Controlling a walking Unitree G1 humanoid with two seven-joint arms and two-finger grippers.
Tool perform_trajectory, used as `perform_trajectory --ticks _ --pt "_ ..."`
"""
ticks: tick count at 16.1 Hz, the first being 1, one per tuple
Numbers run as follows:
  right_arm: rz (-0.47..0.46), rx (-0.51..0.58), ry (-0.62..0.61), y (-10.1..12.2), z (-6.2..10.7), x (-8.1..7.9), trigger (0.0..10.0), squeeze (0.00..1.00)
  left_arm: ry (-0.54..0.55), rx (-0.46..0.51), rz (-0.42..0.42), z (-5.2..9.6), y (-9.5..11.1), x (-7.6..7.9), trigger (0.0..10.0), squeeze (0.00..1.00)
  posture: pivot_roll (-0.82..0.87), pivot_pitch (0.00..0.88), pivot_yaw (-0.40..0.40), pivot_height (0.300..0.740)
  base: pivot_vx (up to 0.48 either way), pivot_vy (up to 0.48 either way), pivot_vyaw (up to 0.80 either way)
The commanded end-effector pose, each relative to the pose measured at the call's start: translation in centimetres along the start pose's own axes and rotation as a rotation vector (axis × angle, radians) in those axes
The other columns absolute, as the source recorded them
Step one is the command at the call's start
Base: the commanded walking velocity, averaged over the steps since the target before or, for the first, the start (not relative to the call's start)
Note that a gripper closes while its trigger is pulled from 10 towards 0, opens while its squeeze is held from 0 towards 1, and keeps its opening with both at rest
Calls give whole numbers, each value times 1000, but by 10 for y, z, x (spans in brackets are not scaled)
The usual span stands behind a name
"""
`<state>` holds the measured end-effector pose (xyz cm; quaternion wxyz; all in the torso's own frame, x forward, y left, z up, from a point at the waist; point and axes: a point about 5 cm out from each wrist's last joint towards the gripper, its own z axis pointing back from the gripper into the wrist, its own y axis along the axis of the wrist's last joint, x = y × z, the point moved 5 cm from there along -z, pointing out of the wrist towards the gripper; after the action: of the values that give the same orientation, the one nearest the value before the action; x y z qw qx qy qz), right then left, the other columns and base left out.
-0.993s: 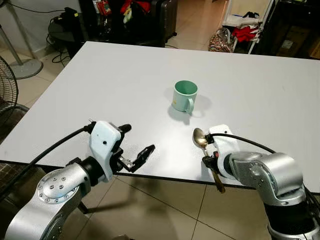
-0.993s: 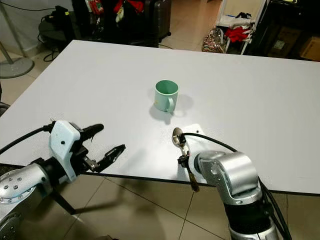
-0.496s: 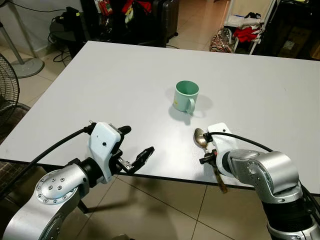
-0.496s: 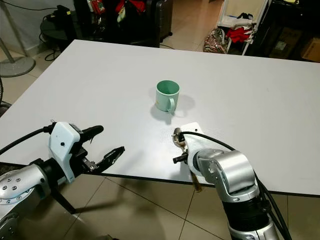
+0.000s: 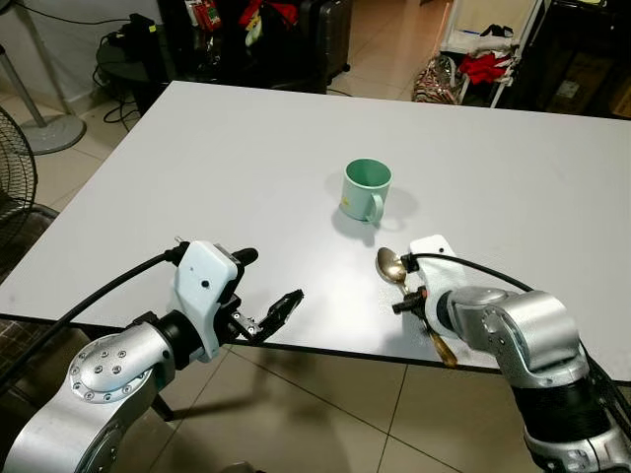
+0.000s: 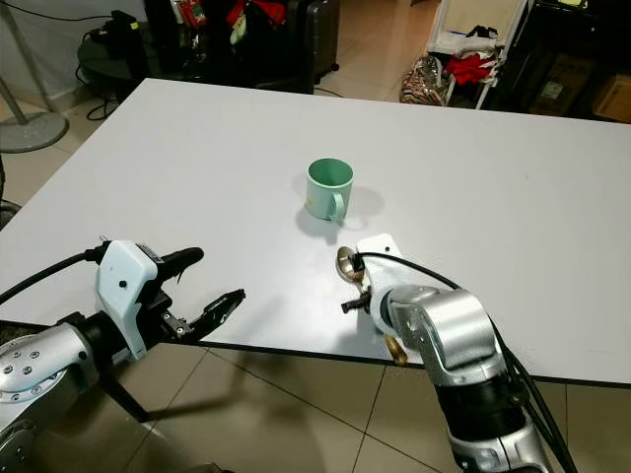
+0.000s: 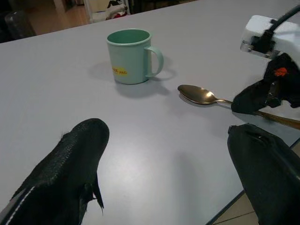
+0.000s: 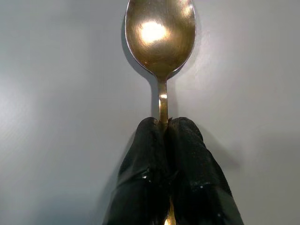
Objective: Setting the table
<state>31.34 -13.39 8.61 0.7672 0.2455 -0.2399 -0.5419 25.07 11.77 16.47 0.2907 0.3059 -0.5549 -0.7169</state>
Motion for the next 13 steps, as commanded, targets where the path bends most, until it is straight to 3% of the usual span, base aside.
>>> perform_trajectory --ticks 1,6,7,8,13 --pt "-18 -55 -34 -11 -8 7 0 0 -10 7 -16 0 4 1 10000 0 -23 58 -10 740 0 0 0" --pt "-190 -19 -79 -1 -26 18 0 0 -23 7 -30 -1 6 -1 10000 0 -15 56 2 740 0 0 0" --pt "-229 -17 -75 1 -29 16 1647 0 -26 7 -33 -1 6 -1 10000 0 -10 54 3 740 0 0 0" --pt "-262 -15 -84 2 -30 15 10000 0 -27 7 -35 -1 7 -2 10000 0 -10 54 3 740 0 0 0" --pt "-338 -19 -75 1 -32 1 10000 0 -34 6 -41 -1 7 -2 10000 0 -10 40 0 740 0 0 0"
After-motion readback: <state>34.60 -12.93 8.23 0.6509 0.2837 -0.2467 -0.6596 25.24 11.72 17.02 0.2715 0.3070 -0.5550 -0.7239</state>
